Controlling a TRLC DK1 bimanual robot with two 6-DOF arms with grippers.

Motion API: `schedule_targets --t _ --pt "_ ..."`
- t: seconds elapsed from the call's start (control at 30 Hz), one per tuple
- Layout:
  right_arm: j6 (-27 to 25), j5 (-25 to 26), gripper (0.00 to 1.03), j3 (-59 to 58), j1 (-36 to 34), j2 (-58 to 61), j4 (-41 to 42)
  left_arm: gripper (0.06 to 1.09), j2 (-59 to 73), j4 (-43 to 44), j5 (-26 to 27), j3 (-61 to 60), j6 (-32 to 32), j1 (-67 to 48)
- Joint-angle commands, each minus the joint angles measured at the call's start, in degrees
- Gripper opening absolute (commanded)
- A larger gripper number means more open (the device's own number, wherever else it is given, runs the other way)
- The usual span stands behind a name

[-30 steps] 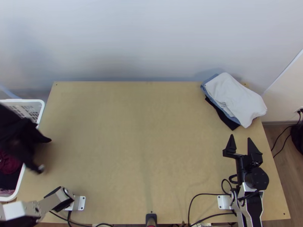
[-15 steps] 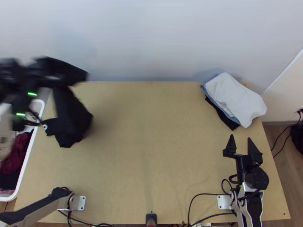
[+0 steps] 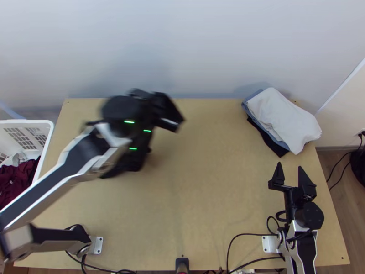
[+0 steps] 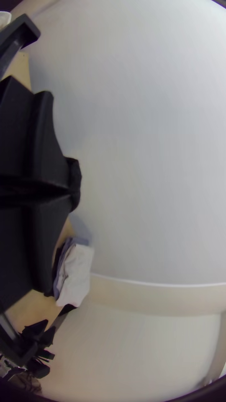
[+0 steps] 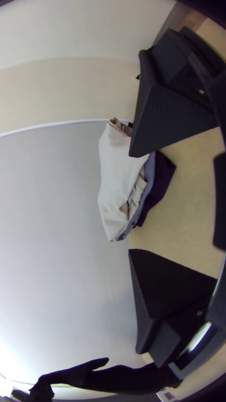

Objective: Fold the t-shirt

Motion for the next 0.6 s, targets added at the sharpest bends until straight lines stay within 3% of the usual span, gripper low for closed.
schedule_targets --t 0.0,0.2,0.3,0.37,0.5,0.57 --pt "-0.1 0.1 0.99 -0.4 -0.1 -0.1 -1.0 0.09 5.3 4.3 -1.9 10.0 0.7 -4.5" --pt "-0.1 0.1 0.99 -0.4 -0.1 -0.1 -0.9 0.09 18.4 10.2 -2.2 33.1 2.3 -10.8" --pt "-0.1 0.1 0.99 -0.4 -0.1 -0.1 -0.9 0.09 18.7 25.7 -1.1 33.6 5.4 -13.7" --pt "-0.1 0.1 0.99 -0.4 -0.1 -0.1 -0.9 0.09 18.0 31.1 0.7 33.7 5.4 -13.9" --pt "-0.1 0.1 0.99 -0.4 -0.1 -0.1 -1.0 0.09 14.2 27.3 -0.1 28.5 5.3 -10.4" --pt "-0.1 0.1 0.99 -0.4 -0.1 -0.1 -0.9 0.09 9.8 22.1 0.3 21.4 -1.0 -3.6"
